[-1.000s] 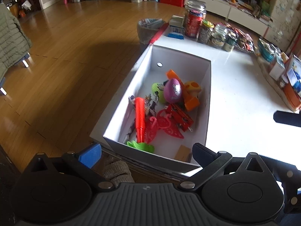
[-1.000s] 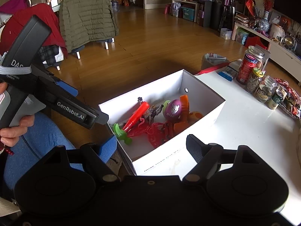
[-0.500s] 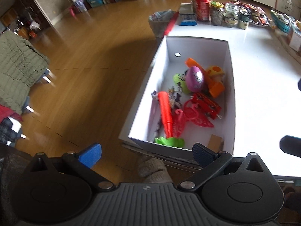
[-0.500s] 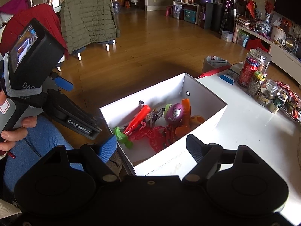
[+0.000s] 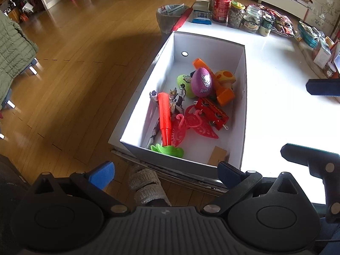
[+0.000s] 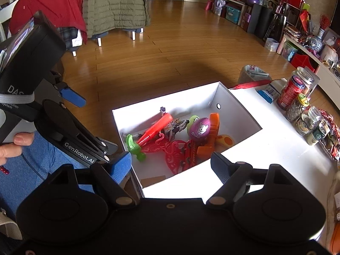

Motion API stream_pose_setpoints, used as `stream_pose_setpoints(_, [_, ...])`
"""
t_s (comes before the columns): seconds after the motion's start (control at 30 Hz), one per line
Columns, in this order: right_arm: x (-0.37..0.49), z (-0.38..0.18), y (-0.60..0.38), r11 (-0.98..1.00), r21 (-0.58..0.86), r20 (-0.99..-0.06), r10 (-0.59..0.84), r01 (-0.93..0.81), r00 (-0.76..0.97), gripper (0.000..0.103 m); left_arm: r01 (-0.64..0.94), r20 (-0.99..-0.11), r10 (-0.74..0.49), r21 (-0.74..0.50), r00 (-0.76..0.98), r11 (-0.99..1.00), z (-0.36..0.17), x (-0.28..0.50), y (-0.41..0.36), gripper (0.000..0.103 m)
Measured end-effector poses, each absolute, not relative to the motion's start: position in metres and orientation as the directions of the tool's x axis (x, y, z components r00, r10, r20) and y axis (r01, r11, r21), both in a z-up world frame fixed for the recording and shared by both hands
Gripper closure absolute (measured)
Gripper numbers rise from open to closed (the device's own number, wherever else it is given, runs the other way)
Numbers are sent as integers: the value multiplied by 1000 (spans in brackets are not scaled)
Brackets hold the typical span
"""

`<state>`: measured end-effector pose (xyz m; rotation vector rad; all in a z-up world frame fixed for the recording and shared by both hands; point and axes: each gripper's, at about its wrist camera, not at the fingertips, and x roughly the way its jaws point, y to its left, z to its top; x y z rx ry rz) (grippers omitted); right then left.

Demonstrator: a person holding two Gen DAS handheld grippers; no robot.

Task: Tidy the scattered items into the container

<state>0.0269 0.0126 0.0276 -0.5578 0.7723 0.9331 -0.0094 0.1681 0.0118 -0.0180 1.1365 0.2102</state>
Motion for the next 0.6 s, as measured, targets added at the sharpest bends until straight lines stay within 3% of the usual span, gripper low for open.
stream_pose_setpoints(0.6, [27,24,25,469,-118,-795,484,-875,366,24,-123,-907,132,89,400,988,10,-7,161,0])
